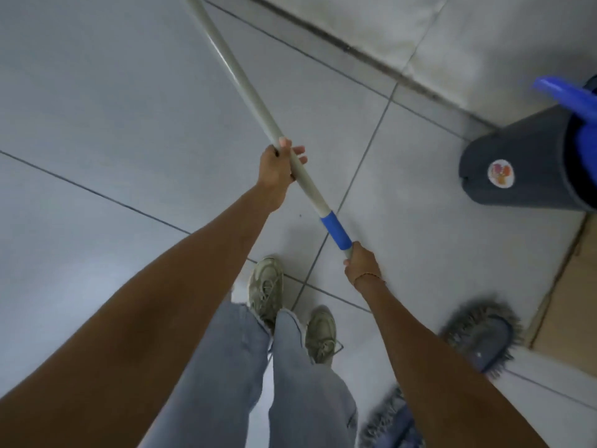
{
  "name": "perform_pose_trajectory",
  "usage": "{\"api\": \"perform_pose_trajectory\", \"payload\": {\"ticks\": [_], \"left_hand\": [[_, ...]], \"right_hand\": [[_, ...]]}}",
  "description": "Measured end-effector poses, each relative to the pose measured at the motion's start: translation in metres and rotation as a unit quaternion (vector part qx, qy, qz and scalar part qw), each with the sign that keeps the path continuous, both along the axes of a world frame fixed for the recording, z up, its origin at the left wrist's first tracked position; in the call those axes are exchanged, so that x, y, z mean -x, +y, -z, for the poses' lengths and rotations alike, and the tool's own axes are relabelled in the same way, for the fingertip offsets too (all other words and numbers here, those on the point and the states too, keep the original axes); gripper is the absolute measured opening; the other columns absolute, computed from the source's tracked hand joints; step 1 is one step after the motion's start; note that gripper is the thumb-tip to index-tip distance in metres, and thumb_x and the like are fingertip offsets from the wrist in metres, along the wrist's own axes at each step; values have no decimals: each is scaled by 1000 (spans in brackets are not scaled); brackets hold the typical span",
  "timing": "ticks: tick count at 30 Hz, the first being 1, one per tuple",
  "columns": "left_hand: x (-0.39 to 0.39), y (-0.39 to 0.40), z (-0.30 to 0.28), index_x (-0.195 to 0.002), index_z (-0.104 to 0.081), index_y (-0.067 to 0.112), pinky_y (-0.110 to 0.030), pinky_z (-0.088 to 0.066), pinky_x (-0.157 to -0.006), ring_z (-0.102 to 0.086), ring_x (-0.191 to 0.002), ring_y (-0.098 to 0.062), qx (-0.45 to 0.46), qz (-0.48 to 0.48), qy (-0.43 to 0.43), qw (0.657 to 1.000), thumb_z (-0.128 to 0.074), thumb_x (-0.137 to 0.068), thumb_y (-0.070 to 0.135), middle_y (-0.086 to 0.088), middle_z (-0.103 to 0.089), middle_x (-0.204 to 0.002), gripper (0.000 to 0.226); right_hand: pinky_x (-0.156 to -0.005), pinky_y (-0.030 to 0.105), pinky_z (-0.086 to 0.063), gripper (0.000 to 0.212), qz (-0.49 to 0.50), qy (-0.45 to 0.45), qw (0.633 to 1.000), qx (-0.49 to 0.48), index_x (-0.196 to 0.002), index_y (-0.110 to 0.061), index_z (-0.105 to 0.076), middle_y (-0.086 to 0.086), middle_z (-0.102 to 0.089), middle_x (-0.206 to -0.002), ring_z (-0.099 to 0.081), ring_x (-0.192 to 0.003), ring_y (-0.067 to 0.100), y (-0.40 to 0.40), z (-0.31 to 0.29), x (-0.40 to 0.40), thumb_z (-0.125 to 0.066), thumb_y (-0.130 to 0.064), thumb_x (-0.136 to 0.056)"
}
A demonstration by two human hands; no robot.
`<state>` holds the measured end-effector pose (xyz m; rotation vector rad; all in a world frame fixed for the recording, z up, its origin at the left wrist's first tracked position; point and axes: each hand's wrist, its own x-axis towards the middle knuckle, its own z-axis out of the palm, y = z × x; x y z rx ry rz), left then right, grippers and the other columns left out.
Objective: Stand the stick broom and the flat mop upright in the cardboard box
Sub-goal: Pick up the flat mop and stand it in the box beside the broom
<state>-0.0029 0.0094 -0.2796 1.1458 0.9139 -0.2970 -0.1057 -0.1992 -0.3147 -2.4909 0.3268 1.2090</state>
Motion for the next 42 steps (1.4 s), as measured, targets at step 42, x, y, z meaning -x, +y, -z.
{"api": "perform_pose_trajectory", "payload": {"ticks": [42], "left_hand": [[113,-452,-735,-108,-54,3,-20,-55,-77,-63,-83,-20,13,539,-511,669,-48,-95,13,-5,-63,-85,17]], "right_hand": [[-73,30,-39,14,463,-449,748,-156,-90,-10,-53,0,-54,-75,-51,-80,19,-319,-561,103,-60,0,-82]]}}
